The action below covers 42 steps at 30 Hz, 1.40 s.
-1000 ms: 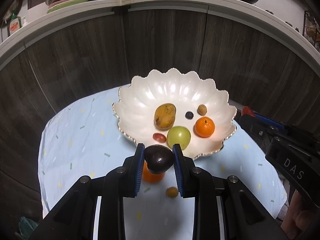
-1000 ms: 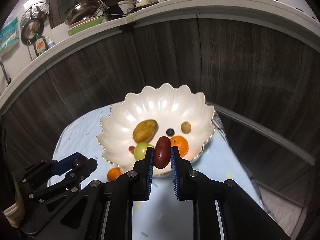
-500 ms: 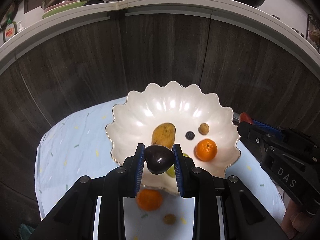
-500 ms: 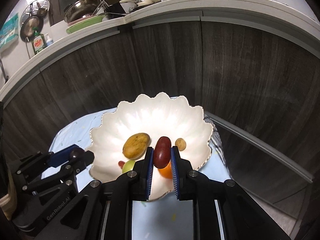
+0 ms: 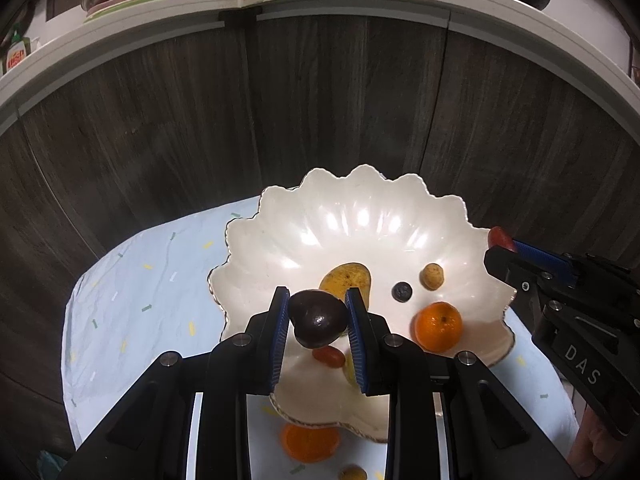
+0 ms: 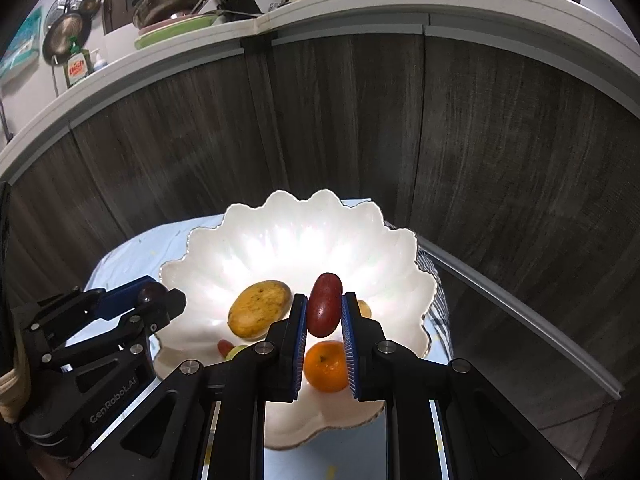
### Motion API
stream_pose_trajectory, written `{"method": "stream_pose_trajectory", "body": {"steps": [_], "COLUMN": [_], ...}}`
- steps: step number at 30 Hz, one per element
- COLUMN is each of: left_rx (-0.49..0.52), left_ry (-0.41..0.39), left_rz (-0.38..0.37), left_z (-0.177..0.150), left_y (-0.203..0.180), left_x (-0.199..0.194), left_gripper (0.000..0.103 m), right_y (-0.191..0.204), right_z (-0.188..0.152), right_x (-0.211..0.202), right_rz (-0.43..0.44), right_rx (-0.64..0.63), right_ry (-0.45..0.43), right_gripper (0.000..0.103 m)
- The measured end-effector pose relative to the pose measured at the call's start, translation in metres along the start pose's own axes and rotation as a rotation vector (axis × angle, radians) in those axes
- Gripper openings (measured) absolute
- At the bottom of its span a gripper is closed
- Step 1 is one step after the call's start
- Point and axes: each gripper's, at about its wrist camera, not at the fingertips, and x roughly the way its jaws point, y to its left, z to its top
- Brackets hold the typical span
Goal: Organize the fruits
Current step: 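Open the left gripper dropping the plum while the right releases the date, then withdraw both grippers from the bowl toward the orange and longan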
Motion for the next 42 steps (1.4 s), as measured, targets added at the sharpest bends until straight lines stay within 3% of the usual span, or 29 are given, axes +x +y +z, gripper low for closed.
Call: {"method": "stream_pose_trajectory", "body": {"steps": [18, 19, 21, 23, 25, 26, 30, 35, 39, 42], "left_rx": [-0.003, -0.003, 0.0, 0.0, 0.0, 0.0, 0.009, 0.019, 0.02, 0.019], "left_ry": [0.035, 0.038, 0.039, 0.022, 0.017, 0.013, 0.004, -0.005, -0.02, -0.032], "left_rz": [0.011, 0.009, 0.014, 0.024, 0.032, 0.04, 0.057, 0.067, 0.067, 0.075], "left_z": [0.009, 0.009, 0.009, 0.01, 0.01, 0.011, 0.01, 0.01, 0.011, 0.011], "left_y": [0.006, 0.006, 0.007, 0.007, 0.008, 0.008, 0.01, 0.009, 0.007, 0.008], "left_x": [0.034, 0.035, 0.035, 0.032, 0.03, 0.029, 0.023, 0.014, 0.004, -0.006], "left_gripper": [0.029, 0.03, 0.041, 0.053, 0.061, 0.064, 0.064, 0.067, 0.07, 0.079], "right_y": [-0.005, -0.006, -0.006, -0.006, -0.008, -0.009, -0.01, -0.009, -0.008, -0.007], "right_z": [0.006, 0.006, 0.006, 0.005, 0.005, 0.004, 0.004, 0.004, 0.004, 0.004], "right_x": [0.038, 0.039, 0.041, 0.043, 0.043, 0.043, 0.042, 0.034, 0.024, 0.019], "right_rz": [-0.014, -0.016, -0.018, -0.022, -0.022, -0.024, -0.024, -0.024, -0.025, -0.023], "right_rx": [-0.029, -0.028, -0.031, -0.035, -0.029, -0.028, -0.03, -0.035, -0.033, -0.03], "right_ry": [0.074, 0.076, 0.083, 0.092, 0.097, 0.097, 0.104, 0.087, 0.072, 0.068], "right_gripper": [0.018, 0.019, 0.02, 0.026, 0.041, 0.042, 0.05, 0.067, 0.07, 0.071]}}
